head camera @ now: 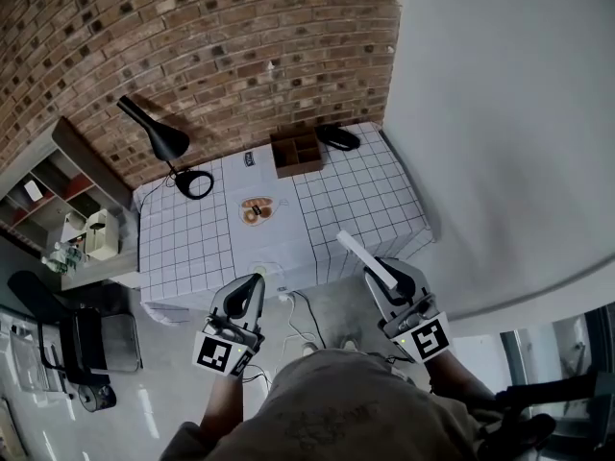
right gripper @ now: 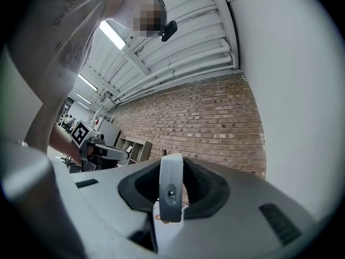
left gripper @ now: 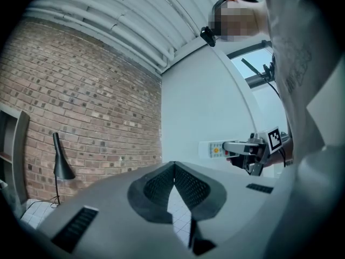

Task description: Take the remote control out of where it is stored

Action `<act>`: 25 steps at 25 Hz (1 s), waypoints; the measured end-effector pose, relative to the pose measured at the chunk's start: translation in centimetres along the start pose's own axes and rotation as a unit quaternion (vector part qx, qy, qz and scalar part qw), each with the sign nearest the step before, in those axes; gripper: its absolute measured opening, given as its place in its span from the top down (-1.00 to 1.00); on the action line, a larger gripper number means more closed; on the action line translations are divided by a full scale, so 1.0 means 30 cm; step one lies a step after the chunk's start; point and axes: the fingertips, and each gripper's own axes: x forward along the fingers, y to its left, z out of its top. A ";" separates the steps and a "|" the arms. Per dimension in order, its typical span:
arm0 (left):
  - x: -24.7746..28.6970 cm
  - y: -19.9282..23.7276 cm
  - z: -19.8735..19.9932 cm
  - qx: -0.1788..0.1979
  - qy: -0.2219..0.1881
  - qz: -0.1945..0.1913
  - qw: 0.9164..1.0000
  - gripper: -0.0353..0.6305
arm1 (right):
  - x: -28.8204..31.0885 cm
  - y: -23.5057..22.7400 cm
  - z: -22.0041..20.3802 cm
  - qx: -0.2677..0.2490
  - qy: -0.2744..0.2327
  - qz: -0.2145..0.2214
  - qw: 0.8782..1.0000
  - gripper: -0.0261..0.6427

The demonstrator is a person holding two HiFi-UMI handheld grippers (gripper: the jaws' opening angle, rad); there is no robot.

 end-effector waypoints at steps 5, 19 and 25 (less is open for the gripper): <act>0.007 -0.004 -0.001 0.000 0.002 -0.002 1.000 0.88 | -0.001 0.000 -0.009 -0.006 0.000 0.003 1.000 0.66; 0.010 0.001 -0.022 -0.004 0.006 0.003 1.000 0.88 | 0.011 0.006 -0.035 -0.012 0.007 0.011 1.000 0.66; 0.004 0.012 -0.060 -0.003 0.026 0.003 1.000 0.88 | 0.018 -0.004 -0.056 -0.010 0.018 0.006 1.000 0.67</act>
